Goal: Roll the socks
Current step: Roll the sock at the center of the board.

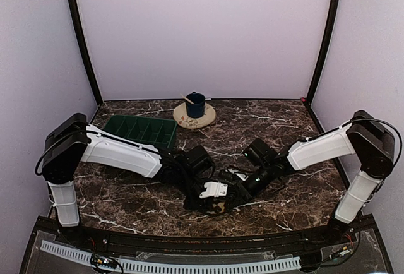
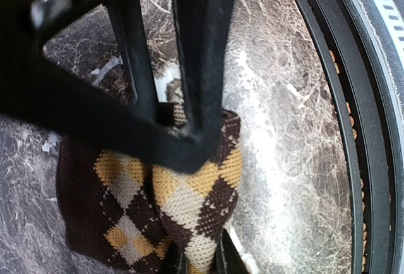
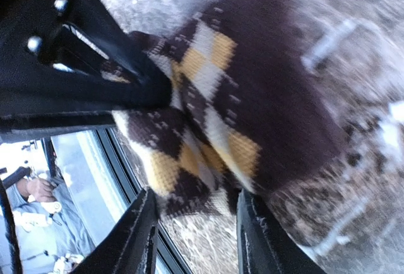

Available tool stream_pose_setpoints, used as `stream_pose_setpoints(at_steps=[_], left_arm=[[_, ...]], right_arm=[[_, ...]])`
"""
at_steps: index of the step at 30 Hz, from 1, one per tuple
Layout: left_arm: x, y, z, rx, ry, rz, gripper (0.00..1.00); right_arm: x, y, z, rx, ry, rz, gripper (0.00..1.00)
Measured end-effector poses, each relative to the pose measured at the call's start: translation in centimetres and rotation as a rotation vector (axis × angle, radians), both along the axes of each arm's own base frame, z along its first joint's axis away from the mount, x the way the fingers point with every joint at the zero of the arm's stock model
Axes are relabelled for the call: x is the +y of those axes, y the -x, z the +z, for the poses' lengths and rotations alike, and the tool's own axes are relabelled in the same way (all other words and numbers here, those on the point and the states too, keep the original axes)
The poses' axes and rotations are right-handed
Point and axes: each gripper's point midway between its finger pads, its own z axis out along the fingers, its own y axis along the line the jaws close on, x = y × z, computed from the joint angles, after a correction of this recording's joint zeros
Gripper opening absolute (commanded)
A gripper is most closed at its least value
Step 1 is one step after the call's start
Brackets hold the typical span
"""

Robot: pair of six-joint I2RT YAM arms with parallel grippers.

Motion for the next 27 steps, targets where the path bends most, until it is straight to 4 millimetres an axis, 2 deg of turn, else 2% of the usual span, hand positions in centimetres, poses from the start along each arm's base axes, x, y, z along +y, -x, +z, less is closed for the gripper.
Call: stream_pose_setpoints(at_steps=[7, 12, 20, 24, 27], left_arm=[[0.3, -0.4, 0.0, 0.050, -0.014, 0.019, 0.00], [0.4, -0.6, 0.1, 0.100, -0.032, 0.031, 0.00], [0.1, -0.5, 0.1, 0.223, -0.073, 0.033, 0.00], [-0.1, -0.4, 0.1, 0.309, -0.092, 0.039, 0.00], [-0.3, -0.4, 0.1, 0.367, -0.105, 0.044, 0.00]], right_arm=[[-1.6, -0.9, -0.3, 0.009, 0.003, -0.084, 0.42], [-2.7, -1.9, 0.4, -0.028, 0.002, -0.151, 0.42], [-4.4, -4.1, 2.4, -0.205, 0.021, -0.264, 0.40], [-5.1, -4.5, 3.1, -0.300, 0.050, -0.304, 0.40], [-4.8, -4.1, 3.7, -0.371, 0.064, -0.298, 0.40]])
